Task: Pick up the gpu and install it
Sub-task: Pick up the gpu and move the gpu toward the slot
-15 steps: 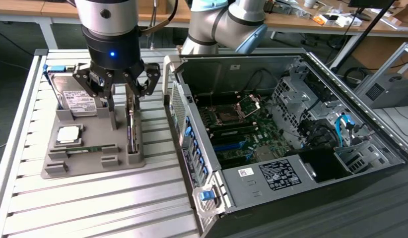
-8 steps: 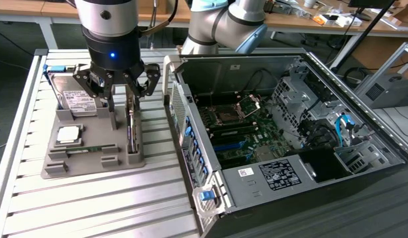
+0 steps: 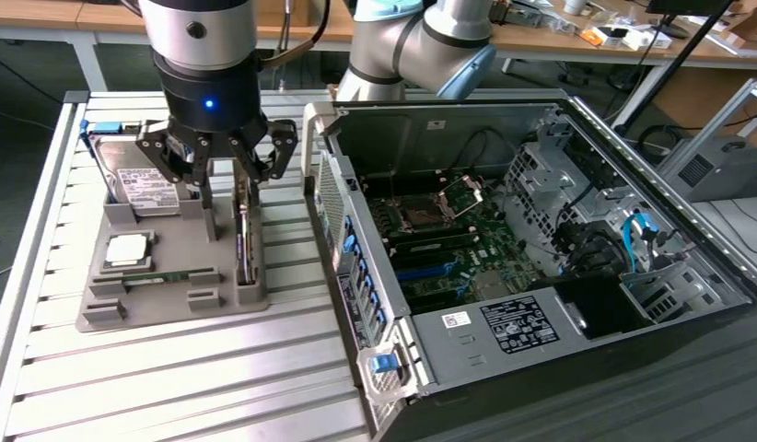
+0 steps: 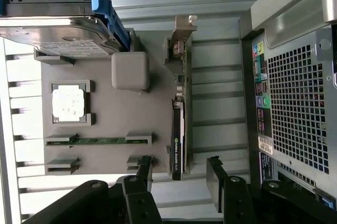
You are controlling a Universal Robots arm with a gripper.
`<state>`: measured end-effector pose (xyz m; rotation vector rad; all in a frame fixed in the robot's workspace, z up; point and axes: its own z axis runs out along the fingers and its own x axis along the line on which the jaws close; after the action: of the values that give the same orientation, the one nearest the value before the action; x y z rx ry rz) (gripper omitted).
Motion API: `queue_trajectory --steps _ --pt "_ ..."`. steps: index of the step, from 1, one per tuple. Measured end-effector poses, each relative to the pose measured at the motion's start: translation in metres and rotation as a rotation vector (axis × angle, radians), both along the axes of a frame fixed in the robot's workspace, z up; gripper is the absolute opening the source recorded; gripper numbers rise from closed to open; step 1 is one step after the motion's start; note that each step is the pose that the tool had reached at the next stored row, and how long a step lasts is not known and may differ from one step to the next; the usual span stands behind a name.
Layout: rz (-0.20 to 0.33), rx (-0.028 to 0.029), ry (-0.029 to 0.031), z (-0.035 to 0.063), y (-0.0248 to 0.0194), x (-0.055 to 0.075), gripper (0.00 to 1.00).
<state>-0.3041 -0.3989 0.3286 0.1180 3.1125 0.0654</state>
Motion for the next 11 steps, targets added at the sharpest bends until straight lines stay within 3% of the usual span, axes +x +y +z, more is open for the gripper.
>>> queue_trajectory --steps 11 --pt "0.0 0.0 0.0 -0.0028 0.0 0.0 0.54"
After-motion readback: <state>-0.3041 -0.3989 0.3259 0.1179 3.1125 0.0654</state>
